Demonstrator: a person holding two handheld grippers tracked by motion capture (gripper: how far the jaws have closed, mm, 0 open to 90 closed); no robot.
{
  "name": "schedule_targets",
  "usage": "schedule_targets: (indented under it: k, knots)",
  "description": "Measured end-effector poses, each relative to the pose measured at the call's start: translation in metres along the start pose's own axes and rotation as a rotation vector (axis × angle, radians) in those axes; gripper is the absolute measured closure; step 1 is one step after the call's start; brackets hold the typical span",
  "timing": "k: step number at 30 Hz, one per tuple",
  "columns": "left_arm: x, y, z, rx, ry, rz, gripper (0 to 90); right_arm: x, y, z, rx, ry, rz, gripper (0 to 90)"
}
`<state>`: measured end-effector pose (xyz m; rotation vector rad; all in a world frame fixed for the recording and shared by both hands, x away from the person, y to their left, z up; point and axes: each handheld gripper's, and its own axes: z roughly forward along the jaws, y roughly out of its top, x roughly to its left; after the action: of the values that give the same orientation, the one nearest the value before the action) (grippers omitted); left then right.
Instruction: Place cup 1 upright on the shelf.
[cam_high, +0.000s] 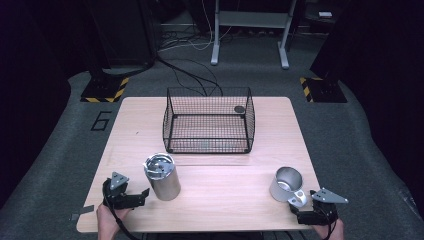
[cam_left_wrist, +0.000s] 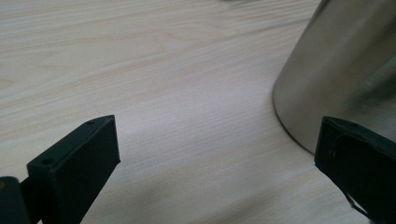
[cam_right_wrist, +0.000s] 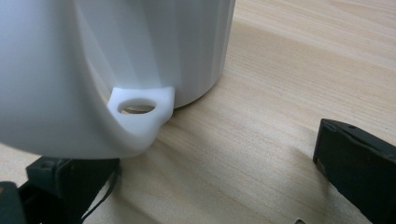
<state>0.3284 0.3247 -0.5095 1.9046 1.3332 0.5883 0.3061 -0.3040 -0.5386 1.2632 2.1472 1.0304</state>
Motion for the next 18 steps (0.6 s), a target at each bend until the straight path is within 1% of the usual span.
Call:
schedule_targets:
  k: [2, 3, 4, 5, 6, 8, 11, 12, 14, 15, 17, 18]
  knots:
    - [-0.002, 0.001, -0.003, -0.004, -0.007, 0.007, 0.0, 0.000, 0.000, 0.000, 0.000, 0.000, 0.004, 0.0]
    - [-0.004, 0.001, -0.004, -0.004, -0.018, 0.005, 0.0, 0.000, 0.000, 0.000, 0.000, -0.001, 0.005, 0.0]
    - [-0.005, 0.002, -0.005, -0.012, -0.020, 0.005, 0.0, 0.000, 0.000, 0.000, -0.001, -0.002, 0.005, 0.0]
    - [-0.006, 0.002, -0.006, -0.010, -0.028, 0.013, 0.0, 0.000, 0.000, 0.000, -0.001, -0.002, 0.005, 0.0]
    - [-0.007, 0.003, -0.008, -0.018, -0.038, 0.016, 0.0, 0.000, 0.000, 0.000, -0.001, -0.002, 0.005, 0.0]
    - [-0.009, 0.004, -0.011, -0.030, -0.061, 0.014, 0.0, 0.000, 0.000, 0.000, 0.000, -0.001, 0.004, 0.0]
    - [-0.012, 0.005, -0.013, -0.038, -0.065, 0.020, 0.0, 0.000, 0.000, 0.000, -0.001, -0.001, 0.005, 0.0]
    - [-0.013, 0.005, -0.016, -0.029, -0.080, 0.026, 0.0, 0.000, 0.000, 0.000, -0.001, -0.001, 0.004, 0.0]
    - [-0.016, 0.007, -0.020, -0.042, -0.098, 0.028, 0.0, 0.000, 0.000, 0.000, 0.000, -0.001, 0.004, 0.0]
    - [-0.018, 0.007, -0.021, -0.056, -0.096, 0.032, 0.0, 0.000, 0.000, 0.000, -0.001, 0.000, 0.003, 0.0]
    - [-0.020, 0.009, -0.024, -0.054, -0.101, 0.037, 0.0, 0.000, 0.000, 0.000, 0.000, 0.000, 0.003, 0.0]
    - [-0.022, 0.012, -0.026, -0.069, -0.113, 0.043, 0.0, 0.000, 0.000, 0.000, -0.001, -0.001, 0.004, 0.0]
